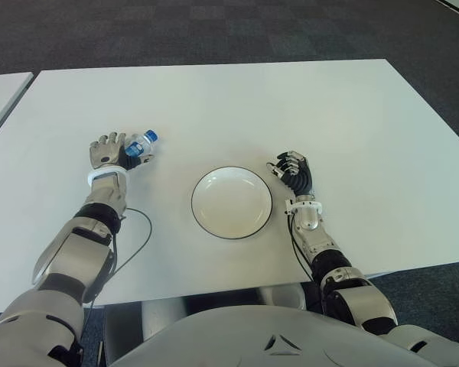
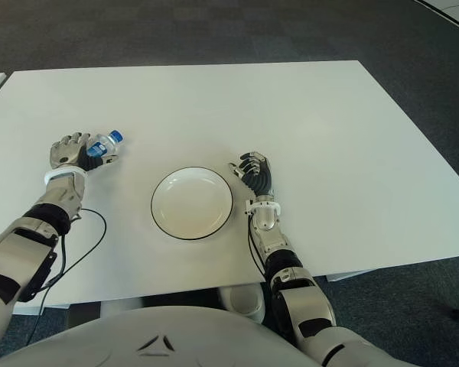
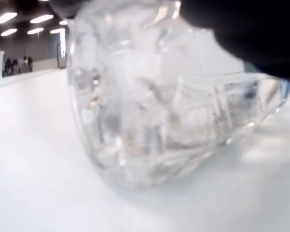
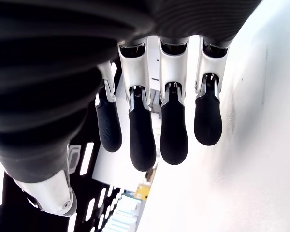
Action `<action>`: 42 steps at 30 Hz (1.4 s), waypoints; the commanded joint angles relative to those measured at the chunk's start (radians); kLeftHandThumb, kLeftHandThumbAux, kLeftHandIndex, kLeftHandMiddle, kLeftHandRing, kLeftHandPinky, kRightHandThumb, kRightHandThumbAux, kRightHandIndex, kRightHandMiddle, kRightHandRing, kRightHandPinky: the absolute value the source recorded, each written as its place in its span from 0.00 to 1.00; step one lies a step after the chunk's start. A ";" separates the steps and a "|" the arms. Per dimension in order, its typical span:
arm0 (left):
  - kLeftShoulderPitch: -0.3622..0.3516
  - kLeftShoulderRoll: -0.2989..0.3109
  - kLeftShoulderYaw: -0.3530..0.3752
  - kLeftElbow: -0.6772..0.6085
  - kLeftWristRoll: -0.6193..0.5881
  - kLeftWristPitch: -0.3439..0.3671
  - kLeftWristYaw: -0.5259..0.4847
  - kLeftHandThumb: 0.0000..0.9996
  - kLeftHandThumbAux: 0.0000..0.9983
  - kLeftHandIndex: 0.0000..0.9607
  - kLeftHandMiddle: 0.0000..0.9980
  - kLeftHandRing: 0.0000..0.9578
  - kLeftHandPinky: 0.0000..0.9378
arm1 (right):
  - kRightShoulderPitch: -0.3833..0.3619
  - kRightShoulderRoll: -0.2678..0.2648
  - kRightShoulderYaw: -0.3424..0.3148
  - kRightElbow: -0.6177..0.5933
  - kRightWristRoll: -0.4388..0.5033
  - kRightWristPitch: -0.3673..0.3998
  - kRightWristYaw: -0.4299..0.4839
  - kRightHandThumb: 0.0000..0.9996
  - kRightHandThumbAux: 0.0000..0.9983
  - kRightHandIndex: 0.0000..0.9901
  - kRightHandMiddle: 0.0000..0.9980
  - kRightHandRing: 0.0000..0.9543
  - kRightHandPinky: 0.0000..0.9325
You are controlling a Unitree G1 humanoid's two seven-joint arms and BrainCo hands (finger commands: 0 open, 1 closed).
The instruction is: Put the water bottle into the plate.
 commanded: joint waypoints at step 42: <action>0.244 -0.102 0.191 -0.052 -0.248 -0.126 0.132 0.85 0.67 0.42 0.54 0.89 0.93 | 0.010 0.009 -0.006 0.005 0.011 0.000 0.007 0.71 0.73 0.44 0.61 0.65 0.67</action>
